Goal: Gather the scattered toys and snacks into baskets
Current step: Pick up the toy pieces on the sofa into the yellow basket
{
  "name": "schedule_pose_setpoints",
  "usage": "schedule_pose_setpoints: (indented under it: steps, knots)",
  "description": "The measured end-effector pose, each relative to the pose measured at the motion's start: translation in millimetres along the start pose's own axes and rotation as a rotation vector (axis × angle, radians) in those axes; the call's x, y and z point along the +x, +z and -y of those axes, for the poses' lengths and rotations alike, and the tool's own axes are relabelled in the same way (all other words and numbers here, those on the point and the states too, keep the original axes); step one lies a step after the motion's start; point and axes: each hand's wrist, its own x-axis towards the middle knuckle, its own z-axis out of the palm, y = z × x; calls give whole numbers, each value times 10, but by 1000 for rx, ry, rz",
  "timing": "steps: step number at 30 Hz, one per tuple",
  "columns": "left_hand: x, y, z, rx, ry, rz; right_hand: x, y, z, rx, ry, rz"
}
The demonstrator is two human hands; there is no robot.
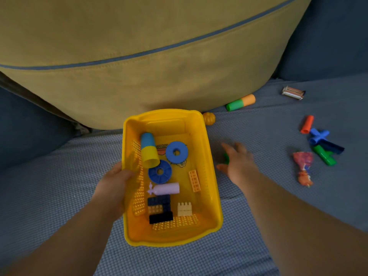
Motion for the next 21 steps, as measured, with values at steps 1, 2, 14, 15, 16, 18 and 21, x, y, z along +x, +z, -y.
schedule_pose_setpoints:
  steps: [1, 2, 14, 15, 16, 18, 21]
  knots:
    - [11, -4, 7, 3, -2, 1, 12, 60, -22, -50, -9, 36]
    - [26, -4, 14, 8, -5, -3, 28, 115, -39, -90, -15, 53]
    - [-30, 140, 4, 20, -8, 19, -57, -159, 159, 251, 6, -388]
    - [-60, 160, 3, 20, -11, 25, -81, -267, 246, 319, -23, -489]
    - [-84, 177, 5, 20, -13, 30, -111, -366, 353, 368, -73, -585]
    - [-134, 209, 17, 21, -14, 40, -204, -524, 594, 418, -220, -708]
    - [-206, 251, 42, 21, -22, 53, -340, -528, 911, 317, -476, -601]
